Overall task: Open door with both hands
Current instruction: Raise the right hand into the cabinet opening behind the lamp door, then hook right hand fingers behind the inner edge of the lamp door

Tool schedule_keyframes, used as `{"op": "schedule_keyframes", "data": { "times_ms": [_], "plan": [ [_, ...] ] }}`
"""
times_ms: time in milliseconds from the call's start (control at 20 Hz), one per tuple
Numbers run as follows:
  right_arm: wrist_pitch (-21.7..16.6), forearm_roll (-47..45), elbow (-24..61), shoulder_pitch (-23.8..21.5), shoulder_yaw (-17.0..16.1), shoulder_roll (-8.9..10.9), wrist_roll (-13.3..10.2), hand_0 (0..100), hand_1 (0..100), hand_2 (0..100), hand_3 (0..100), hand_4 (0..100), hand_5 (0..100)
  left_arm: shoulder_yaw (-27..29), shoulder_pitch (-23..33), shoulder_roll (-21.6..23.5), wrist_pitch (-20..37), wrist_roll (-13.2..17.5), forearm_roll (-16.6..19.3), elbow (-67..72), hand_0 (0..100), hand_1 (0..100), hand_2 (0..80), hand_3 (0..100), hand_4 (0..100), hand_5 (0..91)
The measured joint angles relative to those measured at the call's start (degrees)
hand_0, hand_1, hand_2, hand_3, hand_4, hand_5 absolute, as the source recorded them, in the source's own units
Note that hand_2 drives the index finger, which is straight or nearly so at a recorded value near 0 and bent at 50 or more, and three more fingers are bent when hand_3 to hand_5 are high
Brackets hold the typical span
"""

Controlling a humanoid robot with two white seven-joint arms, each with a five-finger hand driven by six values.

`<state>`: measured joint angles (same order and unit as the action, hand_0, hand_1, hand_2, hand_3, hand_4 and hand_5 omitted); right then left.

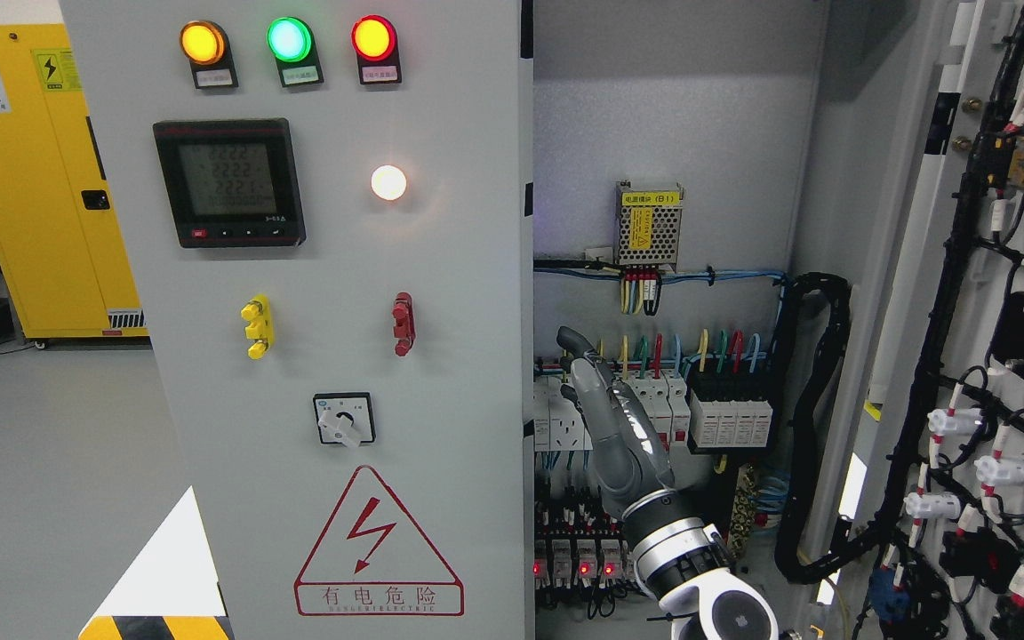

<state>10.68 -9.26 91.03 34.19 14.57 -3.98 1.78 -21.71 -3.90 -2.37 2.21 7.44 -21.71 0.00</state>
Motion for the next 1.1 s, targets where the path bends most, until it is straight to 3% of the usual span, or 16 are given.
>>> {"op": "schedule_keyframes", "data": {
  "times_ms": [351, 952, 1102],
  "plan": [
    [0.24, -0.79, -1.72, 1.24, -1.05, -0.07, 1.21, 22, 9, 0, 0, 0, 0, -0.01, -0.14, -0.03, 0.01, 0.01, 0.04, 0.00, 0, 0, 0.0, 7, 0, 0.0],
    [0.33, -1.73, -3.03, 2.86, -2.00, -0.21, 10.70, 22, 9, 0, 0, 0, 0, 0.00, -0.23, -0.06, 0.00, 0.01, 0.02, 0.00, 0, 0, 0.0, 7, 0, 0.0],
    [0.35, -1.89, -3.68, 3.44, -2.53, -0.24, 11.74, 22, 9, 0, 0, 0, 0, 0.00, -0.27, -0.07, 0.01, 0.01, 0.01, 0.00, 0, 0, 0.0, 7, 0, 0.0]
  ]
}}
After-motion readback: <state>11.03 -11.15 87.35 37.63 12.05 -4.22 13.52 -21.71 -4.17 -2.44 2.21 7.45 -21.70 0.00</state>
